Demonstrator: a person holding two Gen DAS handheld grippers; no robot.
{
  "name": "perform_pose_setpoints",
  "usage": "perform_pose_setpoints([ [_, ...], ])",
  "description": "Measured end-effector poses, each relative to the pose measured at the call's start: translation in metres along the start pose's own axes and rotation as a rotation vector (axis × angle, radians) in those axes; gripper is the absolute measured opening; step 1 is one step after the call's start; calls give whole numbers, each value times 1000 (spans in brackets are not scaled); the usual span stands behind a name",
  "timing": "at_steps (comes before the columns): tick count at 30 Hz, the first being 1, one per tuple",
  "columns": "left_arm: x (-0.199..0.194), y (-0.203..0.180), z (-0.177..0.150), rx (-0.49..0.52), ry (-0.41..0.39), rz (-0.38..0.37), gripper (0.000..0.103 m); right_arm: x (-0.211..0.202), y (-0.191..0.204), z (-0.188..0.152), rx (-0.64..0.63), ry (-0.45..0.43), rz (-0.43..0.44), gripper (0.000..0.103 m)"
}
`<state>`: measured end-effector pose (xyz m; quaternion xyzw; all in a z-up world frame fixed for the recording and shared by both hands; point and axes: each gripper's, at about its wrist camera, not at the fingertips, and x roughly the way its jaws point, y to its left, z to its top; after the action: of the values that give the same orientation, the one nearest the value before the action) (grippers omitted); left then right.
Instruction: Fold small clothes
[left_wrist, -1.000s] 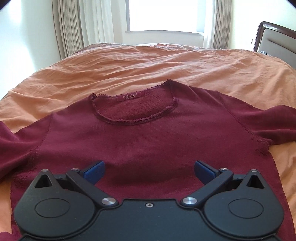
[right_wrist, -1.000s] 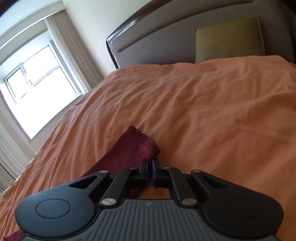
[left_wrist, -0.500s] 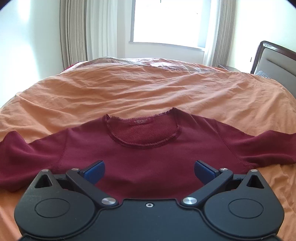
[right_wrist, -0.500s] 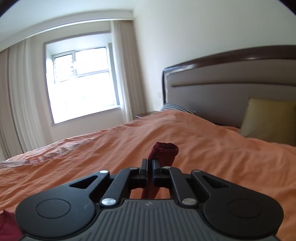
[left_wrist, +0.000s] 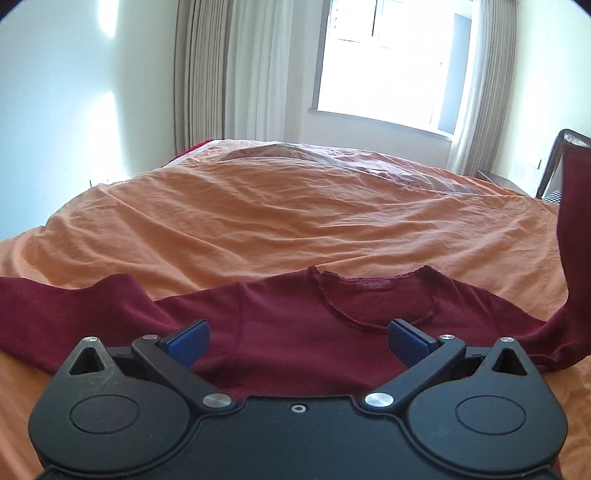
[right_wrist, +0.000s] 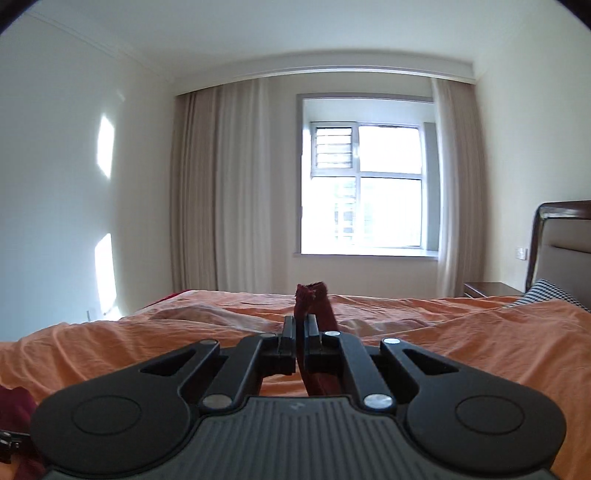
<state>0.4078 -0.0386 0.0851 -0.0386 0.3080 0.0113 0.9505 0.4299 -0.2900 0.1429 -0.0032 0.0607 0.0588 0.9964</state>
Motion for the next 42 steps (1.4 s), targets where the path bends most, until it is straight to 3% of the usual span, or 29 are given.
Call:
perform_pose_setpoints([
  [5, -7, 36, 3, -37, -21, 56, 102, 12, 82, -30, -96, 55, 115, 4],
  [9, -11, 58, 0, -82, -30, 85, 102, 26, 128, -72, -138, 161, 192, 4],
  [13, -7, 71, -7, -99, -10, 106, 102, 35, 162, -119, -215, 279, 238, 4],
  [18, 2, 75, -16, -106, 6, 103, 102, 37, 187, -153, -284, 381, 288, 5],
  [20, 6, 74, -18, -107, 12, 97, 102, 33, 187, -157, -290, 411, 316, 15],
  [21, 8, 73, -18, -107, 15, 96, 102, 30, 184, -157, -293, 418, 331, 22],
  [23, 13, 70, -19, -102, 18, 90, 102, 18, 172, -153, -295, 414, 337, 64],
  [26, 21, 61, -19, -93, 18, 70, 102, 2, 139, -146, -246, 405, 343, 80],
  [29, 33, 41, -19, -66, 22, 30, 102, -13, 94, -136, -175, 405, 286, 92],
  [32, 50, 14, -22, -7, 22, 9, 102, -19, 42, -130, -110, 391, 184, 101],
  [35, 68, -8, -28, 39, 43, 17, 102, -24, -9, -129, -52, 383, 57, 103],
  [39, 92, -23, -41, 100, 72, 75, 102, -20, -70, -135, 43, 382, -68, 103],
  [42, 109, -20, -56, 115, 123, 138, 103, -12, -113, -144, 169, 392, -114, 103],
])
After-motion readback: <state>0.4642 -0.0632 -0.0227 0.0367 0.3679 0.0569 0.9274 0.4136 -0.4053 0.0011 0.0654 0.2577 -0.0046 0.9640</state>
